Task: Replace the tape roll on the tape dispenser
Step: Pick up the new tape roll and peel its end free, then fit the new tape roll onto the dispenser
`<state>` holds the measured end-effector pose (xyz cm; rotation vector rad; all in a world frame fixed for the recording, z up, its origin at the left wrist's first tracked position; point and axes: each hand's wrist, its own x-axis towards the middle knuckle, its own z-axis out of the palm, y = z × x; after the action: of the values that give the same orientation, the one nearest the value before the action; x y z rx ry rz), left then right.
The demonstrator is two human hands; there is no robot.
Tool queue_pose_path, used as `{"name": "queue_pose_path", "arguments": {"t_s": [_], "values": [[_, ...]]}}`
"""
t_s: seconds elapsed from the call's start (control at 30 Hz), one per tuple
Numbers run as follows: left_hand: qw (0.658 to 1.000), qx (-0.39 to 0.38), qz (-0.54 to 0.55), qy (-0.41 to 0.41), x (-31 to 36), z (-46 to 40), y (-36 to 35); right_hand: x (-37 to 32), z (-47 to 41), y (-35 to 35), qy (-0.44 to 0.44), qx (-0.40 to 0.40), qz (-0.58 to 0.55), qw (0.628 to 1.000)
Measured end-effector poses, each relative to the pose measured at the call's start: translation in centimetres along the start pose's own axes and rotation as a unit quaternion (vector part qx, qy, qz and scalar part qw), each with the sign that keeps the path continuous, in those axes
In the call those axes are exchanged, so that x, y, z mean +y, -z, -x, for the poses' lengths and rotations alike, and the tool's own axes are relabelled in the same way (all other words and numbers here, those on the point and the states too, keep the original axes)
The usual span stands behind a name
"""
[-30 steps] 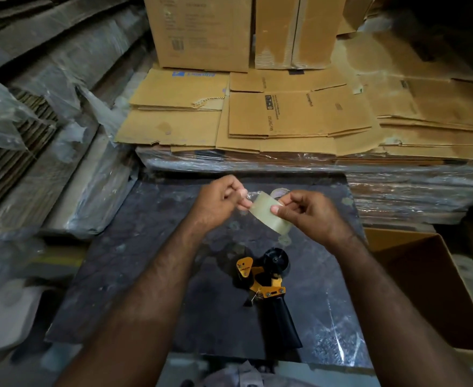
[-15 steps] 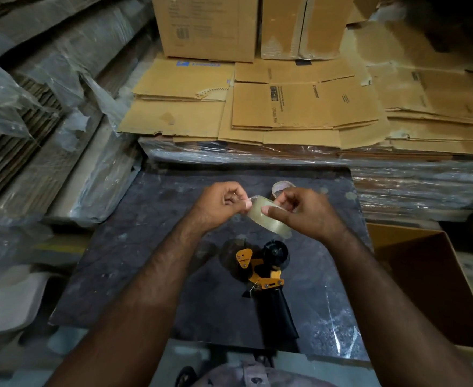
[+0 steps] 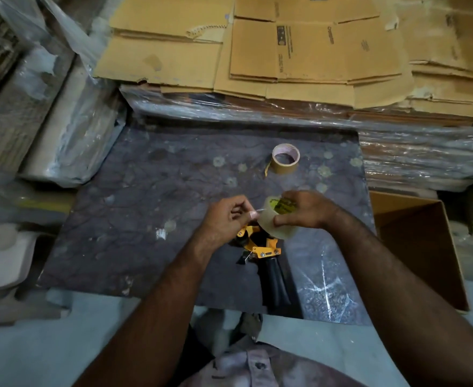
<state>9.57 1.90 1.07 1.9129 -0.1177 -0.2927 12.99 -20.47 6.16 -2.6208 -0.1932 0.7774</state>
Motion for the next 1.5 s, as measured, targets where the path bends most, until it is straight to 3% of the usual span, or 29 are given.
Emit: {"name": "queue_pose_path", "arguments": {"t_s": [0.2, 0.33, 0.77, 0.93, 1.5], "values": [[0.996, 0.073, -0.019, 0.048, -3.0, 1.2, -0.3, 0.4, -0.2, -2.1, 0.086, 0.113, 0.033, 0.989], [0.984, 0.130, -0.113, 0.053, -4.0, 2.3, -1.4, 1.4, -0.5, -3.4, 0.112, 0.090, 0.049, 0.988], [0.952, 0.115, -0.238, 0.157, -5.0, 3.8, -5.2, 0.8, -2.9, -3.9, 0.080, -0.001, 0.169, 0.982], [0.947, 0.101, -0.289, 0.100, -5.9, 4.1, -5.5, 0.4, -3.5, -4.1, 0.081, -0.015, 0.228, 0.970], [0.973, 0.119, -0.189, 0.065, -7.6, 4.3, -5.1, 0.0, -4.0, -3.8, 0.086, -0.042, 0.247, 0.964]]}}
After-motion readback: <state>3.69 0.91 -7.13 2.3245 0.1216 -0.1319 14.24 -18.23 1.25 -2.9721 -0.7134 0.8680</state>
